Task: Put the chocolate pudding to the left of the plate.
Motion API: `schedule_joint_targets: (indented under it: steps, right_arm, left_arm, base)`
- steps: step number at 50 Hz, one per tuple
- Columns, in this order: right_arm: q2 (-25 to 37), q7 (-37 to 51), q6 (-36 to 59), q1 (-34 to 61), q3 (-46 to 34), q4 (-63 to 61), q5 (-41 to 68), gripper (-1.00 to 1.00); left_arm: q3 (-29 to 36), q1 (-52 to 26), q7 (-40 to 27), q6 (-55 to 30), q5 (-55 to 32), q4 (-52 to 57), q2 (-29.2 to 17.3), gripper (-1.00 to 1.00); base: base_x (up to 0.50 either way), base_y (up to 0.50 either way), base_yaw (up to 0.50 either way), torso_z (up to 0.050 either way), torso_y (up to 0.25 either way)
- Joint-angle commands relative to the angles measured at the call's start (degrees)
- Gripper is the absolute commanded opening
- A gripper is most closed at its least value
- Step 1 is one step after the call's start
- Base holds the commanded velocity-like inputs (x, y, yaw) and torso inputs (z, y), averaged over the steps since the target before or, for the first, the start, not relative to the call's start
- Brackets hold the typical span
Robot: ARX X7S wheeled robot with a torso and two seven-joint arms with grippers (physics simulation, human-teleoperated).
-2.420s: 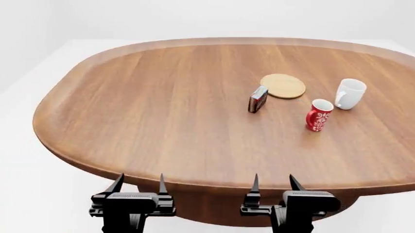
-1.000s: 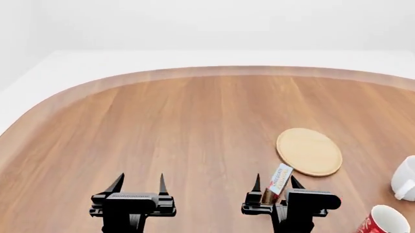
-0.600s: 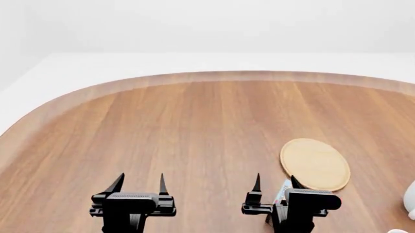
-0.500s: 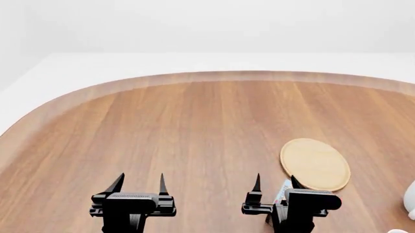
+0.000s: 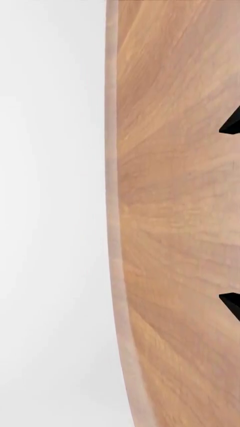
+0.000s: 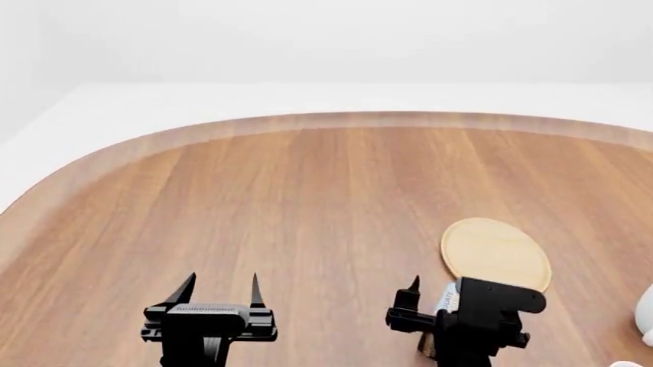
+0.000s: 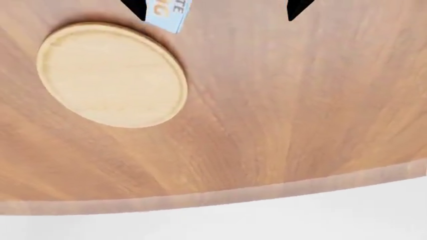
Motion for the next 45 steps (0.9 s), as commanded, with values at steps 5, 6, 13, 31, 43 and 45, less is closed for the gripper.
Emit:
schedule_joint_targets:
  steps: [5,6,13,31,43,45]
  right_arm:
    - [-2.8,10.8,19.8,2.0,4.5,-9.8,5.7,1.0]
    - [-2.9,10.8,20.6,2.1,4.6,-10.3,6.4,1.0]
    - [-4.3,13.2,25.7,3.2,5.9,-11.4,9.2,1.0]
    - [-6.9,17.1,27.1,7.0,9.1,-5.4,13.6,1.0]
    - [-7.1,19.3,25.3,9.2,9.5,1.3,15.1,1.0]
    - [-7.0,19.4,24.8,9.6,9.4,2.6,15.2,1.0]
  left_arm:
    - [0.5,-0.2,-0.3,-0.2,-0.4,0.1,-0.4,1.0]
    - [0.6,-0.2,-0.4,-0.2,-0.4,0.1,-0.4,1.0]
    - [0.8,-0.3,-0.5,0.0,-0.6,-0.1,-0.6,1.0]
    - [1.3,-0.1,-0.9,0.3,-0.9,0.0,-1.0,1.0]
    - [1.6,-0.4,-1.2,0.7,-1.1,-0.3,-1.2,1.0]
    - [1.6,-0.4,-1.2,0.8,-1.1,-0.4,-1.2,1.0]
  base:
    - [0.0,0.0,0.0,0.0,0.0]
    - [0.0,0.0,0.0,0.0,0.0]
    - [0.0,0.0,0.0,0.0,0.0]
    - [0.0,0.0,0.0,0.0,0.0]
    - [0.0,0.0,0.0,0.0,0.0]
    - [0.0,0.0,0.0,0.0,0.0]
